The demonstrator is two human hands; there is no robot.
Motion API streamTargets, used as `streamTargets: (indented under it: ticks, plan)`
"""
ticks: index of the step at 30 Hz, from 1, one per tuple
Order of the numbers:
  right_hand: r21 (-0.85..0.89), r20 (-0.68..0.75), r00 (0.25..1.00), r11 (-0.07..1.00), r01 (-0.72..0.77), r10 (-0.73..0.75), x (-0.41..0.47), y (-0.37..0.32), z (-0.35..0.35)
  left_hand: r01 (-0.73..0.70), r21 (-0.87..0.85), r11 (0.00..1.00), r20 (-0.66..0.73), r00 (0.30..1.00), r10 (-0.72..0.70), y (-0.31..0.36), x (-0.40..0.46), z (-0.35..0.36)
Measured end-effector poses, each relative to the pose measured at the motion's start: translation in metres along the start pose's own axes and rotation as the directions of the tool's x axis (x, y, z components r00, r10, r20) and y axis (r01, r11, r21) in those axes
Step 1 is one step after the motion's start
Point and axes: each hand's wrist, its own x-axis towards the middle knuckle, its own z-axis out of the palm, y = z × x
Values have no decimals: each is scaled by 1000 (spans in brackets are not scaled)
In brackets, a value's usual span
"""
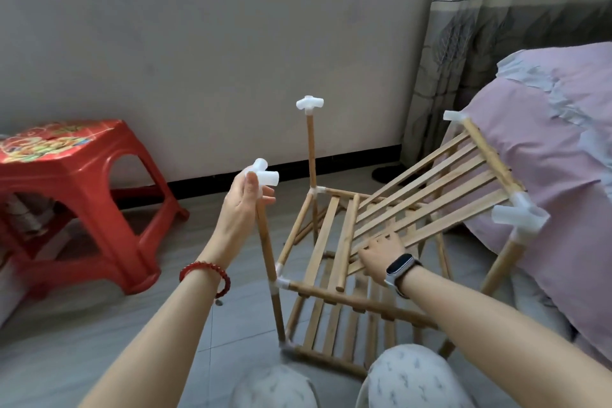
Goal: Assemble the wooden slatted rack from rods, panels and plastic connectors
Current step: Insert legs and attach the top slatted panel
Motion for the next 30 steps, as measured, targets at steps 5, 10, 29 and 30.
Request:
streamTargets:
  ticks: [5, 10, 29, 30]
  plan:
    - [94, -144, 989, 995, -13, 27, 14, 0, -9, 123, -145, 982, 6, 992, -123, -4, 14, -3]
    - [251, -331, 940, 968, 5, 81, 14, 5, -42, 57, -133, 990, 24, 998, -54, 2, 1, 6]
    - [536, -528, 824, 834, 134, 207, 8, 1, -126, 154, -214, 965, 114, 985, -132, 13, -16, 15]
    - [537, -527, 825, 833, 136, 205, 8, 2, -126, 150, -210, 966, 115, 985, -128, 14, -16, 15]
